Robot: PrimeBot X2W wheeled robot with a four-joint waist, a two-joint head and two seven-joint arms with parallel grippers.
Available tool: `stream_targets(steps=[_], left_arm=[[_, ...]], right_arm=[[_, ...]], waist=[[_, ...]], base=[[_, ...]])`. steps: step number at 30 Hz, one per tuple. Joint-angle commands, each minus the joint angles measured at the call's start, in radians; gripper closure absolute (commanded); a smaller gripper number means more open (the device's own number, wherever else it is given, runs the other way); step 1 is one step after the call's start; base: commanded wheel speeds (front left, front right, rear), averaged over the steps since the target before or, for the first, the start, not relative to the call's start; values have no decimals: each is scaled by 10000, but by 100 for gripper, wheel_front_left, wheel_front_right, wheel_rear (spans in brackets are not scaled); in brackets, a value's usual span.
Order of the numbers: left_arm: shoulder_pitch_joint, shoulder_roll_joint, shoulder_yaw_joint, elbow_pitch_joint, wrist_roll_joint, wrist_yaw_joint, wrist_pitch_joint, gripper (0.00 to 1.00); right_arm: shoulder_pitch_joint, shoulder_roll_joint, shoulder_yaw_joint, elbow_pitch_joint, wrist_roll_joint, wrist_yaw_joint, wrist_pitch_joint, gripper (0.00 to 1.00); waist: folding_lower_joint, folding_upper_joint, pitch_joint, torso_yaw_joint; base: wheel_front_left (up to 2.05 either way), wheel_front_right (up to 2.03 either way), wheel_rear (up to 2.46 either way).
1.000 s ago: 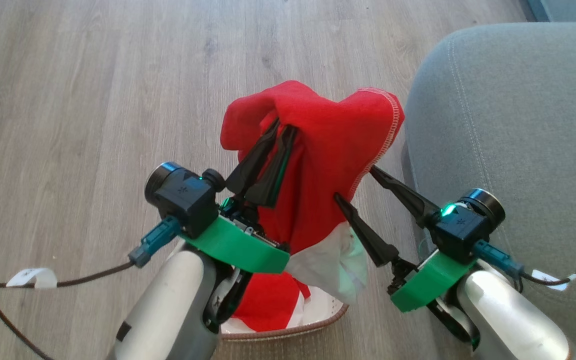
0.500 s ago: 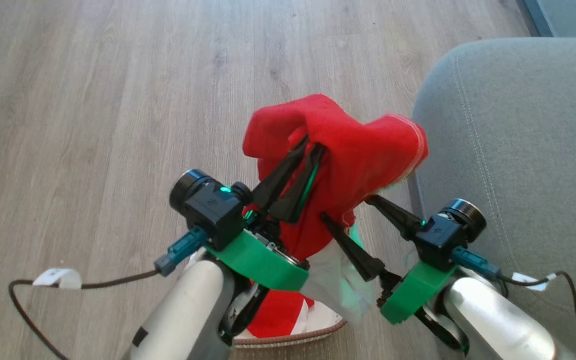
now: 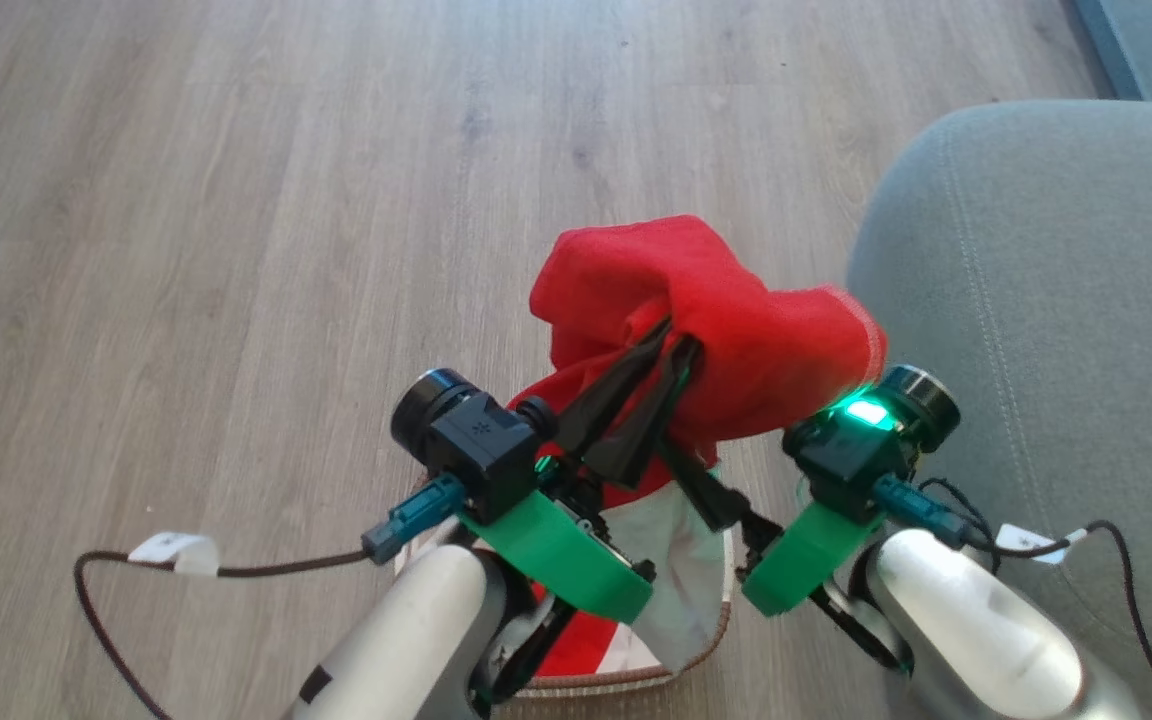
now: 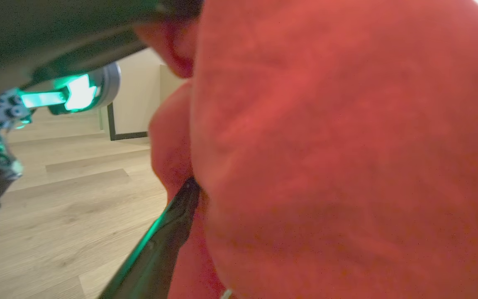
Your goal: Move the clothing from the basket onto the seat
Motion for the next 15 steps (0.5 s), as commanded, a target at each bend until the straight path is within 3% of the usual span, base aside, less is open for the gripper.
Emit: stream_targets(steps=[1,4,5,15], left_arm=[[-519,60,182,-312,-135,23,-126,100],[-534,60,-6,-276,-253,32,-126,100],[-535,60,-48,-252,-265,32,-126,100],[-362,60,297,248,-28,89,-126,100]], right_arm=[[-171,213,-223,-197,-127,-2,4,0],[-102,415,-375,16,-194,-2,4,0],[-126,452,-315,43,-168,-2,4,100],[312,1160,-1772,-94,-180,-2,4,100]], waist=[[0,0,-21,113],[0,0,-39,245],[0,0,-46,282],[0,0,-153,428]], base=[[0,0,0],[0,0,0],[0,0,0],[0,0,0]])
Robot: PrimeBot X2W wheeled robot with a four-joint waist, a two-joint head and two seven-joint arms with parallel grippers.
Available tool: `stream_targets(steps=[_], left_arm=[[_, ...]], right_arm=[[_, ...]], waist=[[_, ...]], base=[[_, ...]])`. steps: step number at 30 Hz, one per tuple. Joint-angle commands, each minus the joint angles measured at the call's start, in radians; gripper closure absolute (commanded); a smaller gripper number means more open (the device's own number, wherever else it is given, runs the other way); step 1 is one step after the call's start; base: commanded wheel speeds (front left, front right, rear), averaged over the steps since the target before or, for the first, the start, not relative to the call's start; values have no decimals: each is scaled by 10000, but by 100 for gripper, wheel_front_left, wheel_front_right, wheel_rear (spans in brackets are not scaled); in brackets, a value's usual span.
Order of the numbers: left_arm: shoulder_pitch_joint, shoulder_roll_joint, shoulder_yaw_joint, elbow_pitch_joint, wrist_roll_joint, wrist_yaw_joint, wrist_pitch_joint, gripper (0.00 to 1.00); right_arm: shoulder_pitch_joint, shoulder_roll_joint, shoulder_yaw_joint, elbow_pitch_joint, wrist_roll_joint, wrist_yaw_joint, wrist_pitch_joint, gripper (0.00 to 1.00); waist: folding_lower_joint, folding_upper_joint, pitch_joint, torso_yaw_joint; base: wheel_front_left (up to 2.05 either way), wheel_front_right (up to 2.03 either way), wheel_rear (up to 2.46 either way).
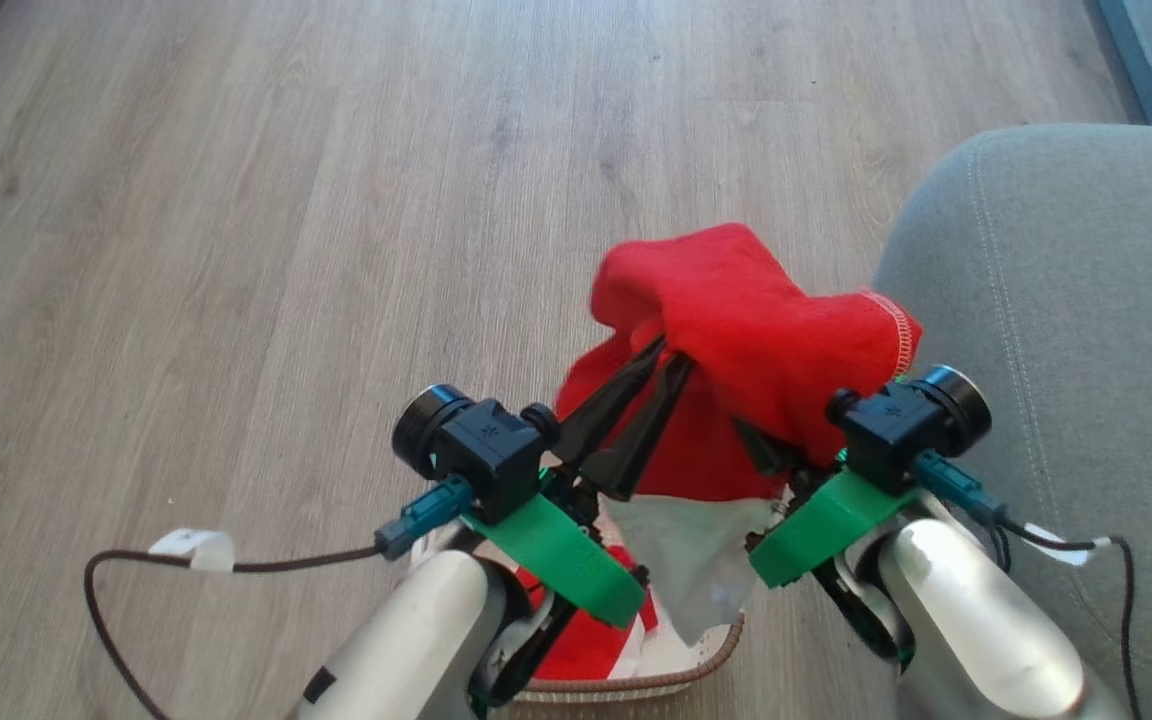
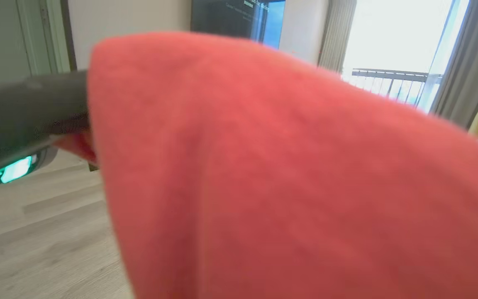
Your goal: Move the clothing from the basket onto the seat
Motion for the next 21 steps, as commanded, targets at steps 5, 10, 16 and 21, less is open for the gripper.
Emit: stream_targets(steps=[5,10,16,21], left_arm=[[-207,41,775,-44,228,-14,-124,100],[-56,41,542,570,221,-289,-124,100],[-80,41,202,846,98,-626,-124,39],[-57,41,252,904,218,-629,-124,0]], right_arm=[[33,402,-667,-312,183,-2,-21,100],[87,569,-1138,-530,283,-2,-21,100],[149,719,-1452,-875,250,-2,-21,100],[171,760,-1593,-1070,251,-2,-21,100]], waist=[[0,0,-47,-17],[0,0,-58,-62],[0,0,-17,-85],[0,0,21,-83]], base=[[0,0,0],[0,0,0],[0,0,0],[0,0,0]])
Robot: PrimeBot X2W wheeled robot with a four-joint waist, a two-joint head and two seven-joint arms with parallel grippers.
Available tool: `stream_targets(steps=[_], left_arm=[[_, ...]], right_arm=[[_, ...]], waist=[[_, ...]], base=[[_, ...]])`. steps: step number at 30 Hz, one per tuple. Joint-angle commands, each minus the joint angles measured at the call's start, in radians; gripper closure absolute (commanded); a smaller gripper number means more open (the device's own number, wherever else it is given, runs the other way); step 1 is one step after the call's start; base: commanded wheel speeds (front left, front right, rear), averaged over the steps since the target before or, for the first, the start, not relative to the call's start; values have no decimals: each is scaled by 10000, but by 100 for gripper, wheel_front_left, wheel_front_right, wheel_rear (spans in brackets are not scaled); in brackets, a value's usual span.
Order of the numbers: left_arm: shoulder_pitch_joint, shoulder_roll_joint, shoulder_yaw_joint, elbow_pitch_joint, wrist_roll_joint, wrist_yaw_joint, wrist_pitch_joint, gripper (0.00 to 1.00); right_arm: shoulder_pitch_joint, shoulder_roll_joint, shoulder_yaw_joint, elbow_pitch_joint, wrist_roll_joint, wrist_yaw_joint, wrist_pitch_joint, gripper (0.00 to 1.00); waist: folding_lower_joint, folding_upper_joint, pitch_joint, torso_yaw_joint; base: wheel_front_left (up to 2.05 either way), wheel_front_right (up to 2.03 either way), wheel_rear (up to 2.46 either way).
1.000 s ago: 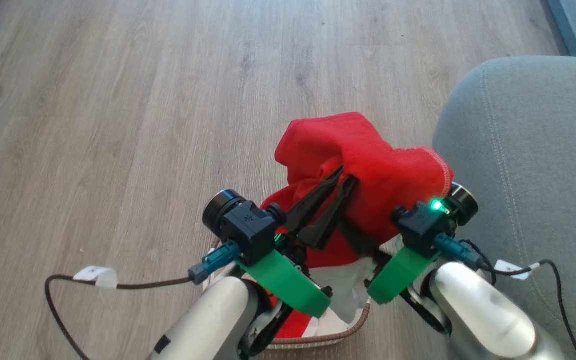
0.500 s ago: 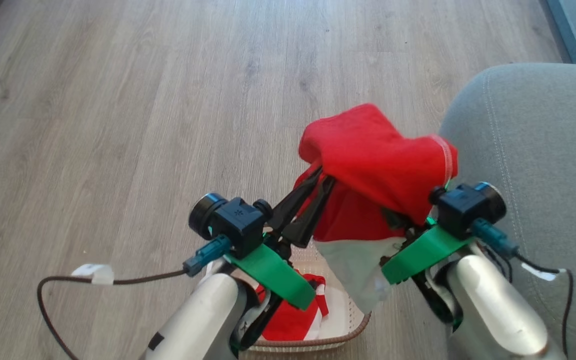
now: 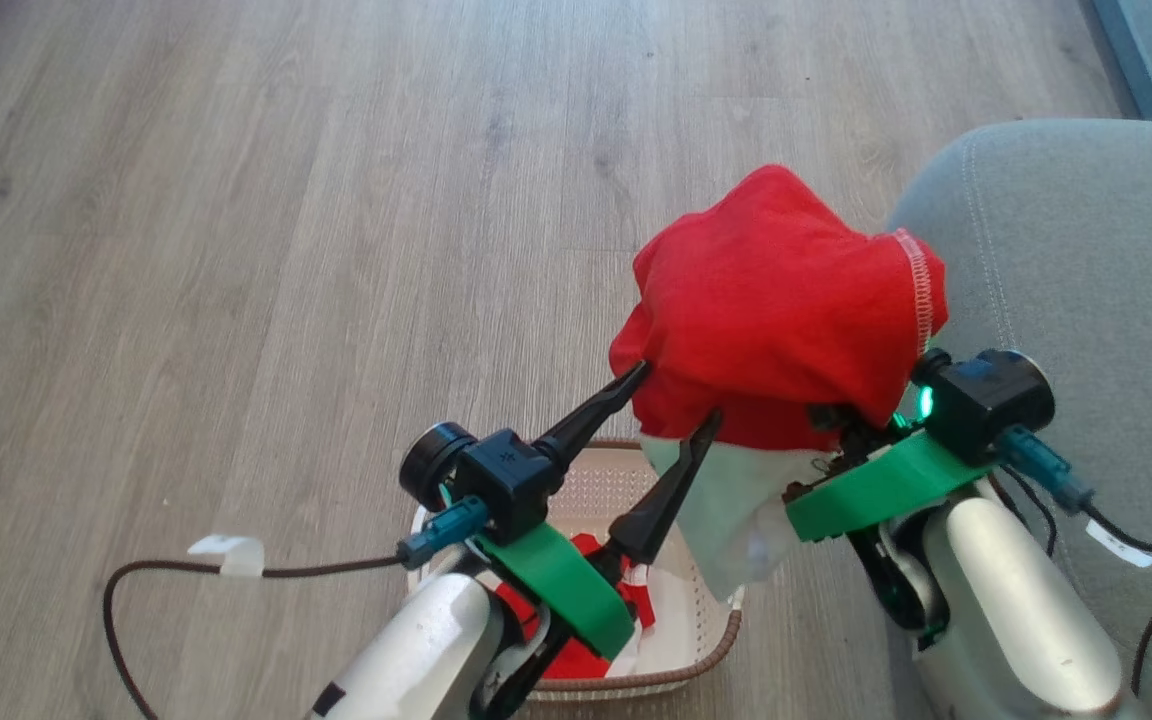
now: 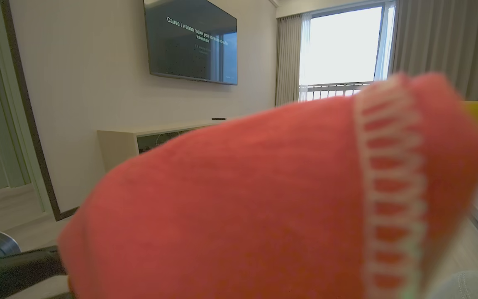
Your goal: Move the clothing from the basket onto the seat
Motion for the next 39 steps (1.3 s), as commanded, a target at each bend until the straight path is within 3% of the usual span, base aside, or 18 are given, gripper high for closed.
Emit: stream_targets(steps=[1,8,21,39], left_arm=[[-294,43,359,-270,112,11,-51,0],[-1,43,719,-103,523,114,-51,0],[713,43,1124,287,1166,-141,-51,0],[1720,43,1484,387,1272,-317,-51,0]], right_arm=[[-252,184,63,-461,63,-2,-23,100],[-127,265,-461,-1071,202,-2,-23,100],[293,96,-1854,-1483,342,-2,-23,100],[1452,161,-3226,-732,466,-2,-23,100]], waist=[[0,0,7,5],[0,0,-17,-33],[0,0,-161,-242],[0,0,-81,-484]], base=[[0,0,0],[0,0,0],[0,0,0],[0,0,0]])
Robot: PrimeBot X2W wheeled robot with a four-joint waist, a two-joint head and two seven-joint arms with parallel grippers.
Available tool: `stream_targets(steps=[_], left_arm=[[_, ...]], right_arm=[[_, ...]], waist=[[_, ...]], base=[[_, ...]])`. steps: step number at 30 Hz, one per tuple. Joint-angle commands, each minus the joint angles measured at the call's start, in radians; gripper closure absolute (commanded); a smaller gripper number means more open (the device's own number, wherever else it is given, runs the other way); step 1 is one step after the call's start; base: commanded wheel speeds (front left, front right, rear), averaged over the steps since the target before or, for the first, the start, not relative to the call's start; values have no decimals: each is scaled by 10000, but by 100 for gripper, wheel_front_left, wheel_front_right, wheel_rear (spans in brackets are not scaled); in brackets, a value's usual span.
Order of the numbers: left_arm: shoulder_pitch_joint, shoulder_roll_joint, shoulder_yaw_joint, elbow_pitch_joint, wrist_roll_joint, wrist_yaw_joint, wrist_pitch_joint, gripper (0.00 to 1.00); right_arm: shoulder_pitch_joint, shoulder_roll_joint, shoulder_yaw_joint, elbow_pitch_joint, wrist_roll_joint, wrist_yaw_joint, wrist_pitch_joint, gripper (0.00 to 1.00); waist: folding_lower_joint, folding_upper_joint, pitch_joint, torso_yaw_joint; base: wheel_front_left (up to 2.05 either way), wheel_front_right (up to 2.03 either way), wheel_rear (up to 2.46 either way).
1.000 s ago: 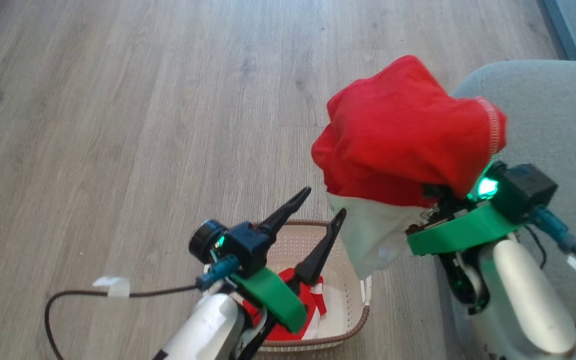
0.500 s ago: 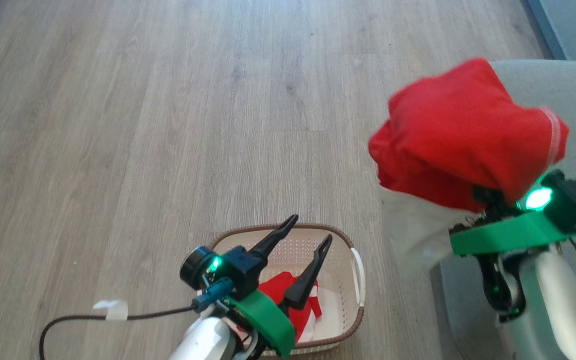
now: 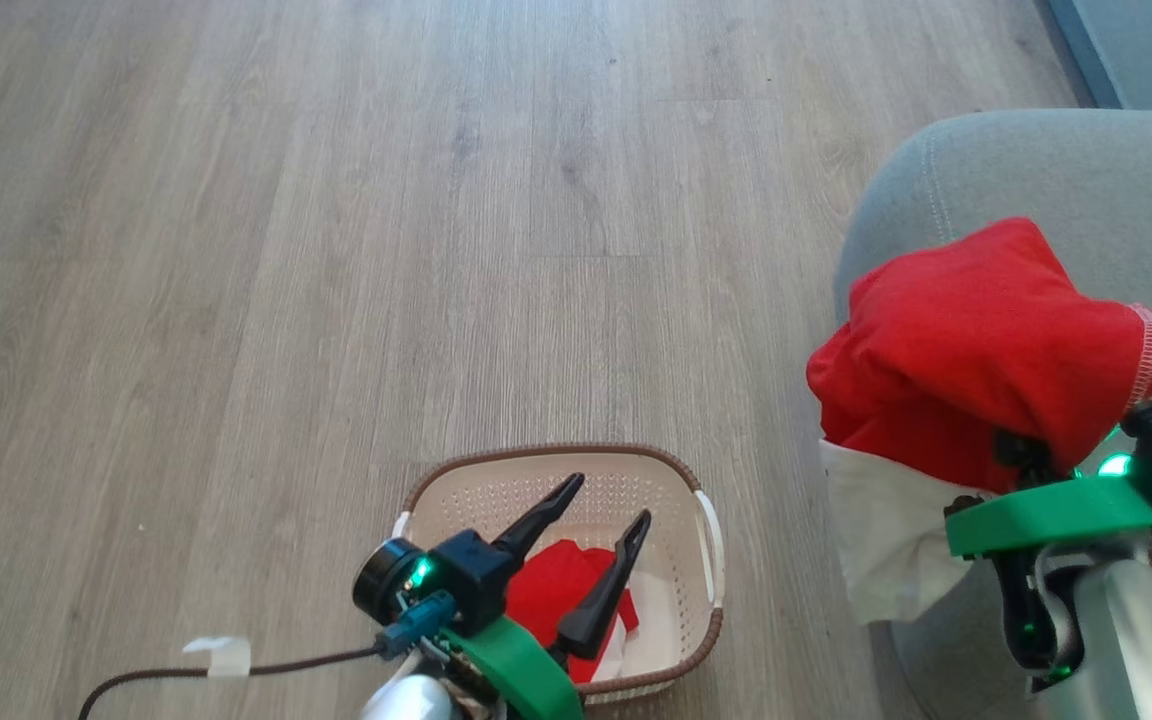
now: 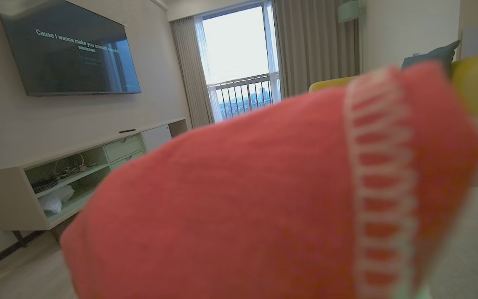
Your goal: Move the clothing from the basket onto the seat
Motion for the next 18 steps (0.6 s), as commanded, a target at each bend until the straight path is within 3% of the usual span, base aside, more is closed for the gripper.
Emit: stream_targets(steps=[1,18], left_arm=[[-160,31,428,-233,52,-59,-51,0],[-98,31,461,-187,-313,-164,-51,0]], right_arm=[[-175,-16,133,-265,87,-2,-23,100],[-128,-3,141,-60,232,-2,-23,100]], waist=[[0,0,-4,-30],[0,0,71,-84]], base=[[0,0,0],[0,0,0]])
